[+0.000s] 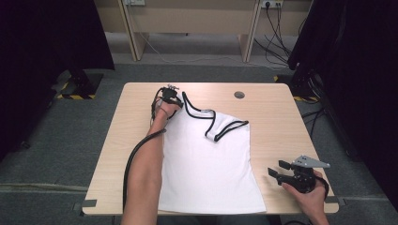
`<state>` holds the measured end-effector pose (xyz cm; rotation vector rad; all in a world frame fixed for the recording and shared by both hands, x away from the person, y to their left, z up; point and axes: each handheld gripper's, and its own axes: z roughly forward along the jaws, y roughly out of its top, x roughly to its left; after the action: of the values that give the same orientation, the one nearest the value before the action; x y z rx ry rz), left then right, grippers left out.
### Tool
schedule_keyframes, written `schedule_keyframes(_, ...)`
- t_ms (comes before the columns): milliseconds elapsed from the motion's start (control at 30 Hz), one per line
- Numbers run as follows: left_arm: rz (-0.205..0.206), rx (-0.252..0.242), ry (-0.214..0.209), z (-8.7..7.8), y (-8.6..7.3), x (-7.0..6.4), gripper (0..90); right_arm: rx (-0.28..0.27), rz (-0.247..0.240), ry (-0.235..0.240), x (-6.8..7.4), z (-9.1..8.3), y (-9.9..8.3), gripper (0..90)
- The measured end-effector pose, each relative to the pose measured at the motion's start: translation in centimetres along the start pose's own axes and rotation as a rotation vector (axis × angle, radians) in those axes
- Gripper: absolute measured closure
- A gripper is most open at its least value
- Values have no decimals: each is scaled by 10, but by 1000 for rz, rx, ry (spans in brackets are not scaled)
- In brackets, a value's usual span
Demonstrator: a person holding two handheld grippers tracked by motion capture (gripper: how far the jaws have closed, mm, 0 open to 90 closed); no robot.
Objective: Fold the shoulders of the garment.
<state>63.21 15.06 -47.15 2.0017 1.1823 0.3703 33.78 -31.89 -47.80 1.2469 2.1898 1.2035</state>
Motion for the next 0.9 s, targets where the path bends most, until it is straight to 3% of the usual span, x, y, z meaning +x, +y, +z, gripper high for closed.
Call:
schedule_keyframes(400, 38, -81, -10, -23, 5, -12, 853, -1, -2, -2, 0, 0, 0, 385)
schedule_keyframes(900, 79, -158, -11, -42, -11, -25, 852, -2, -3, -7, 1, 0, 0, 385)
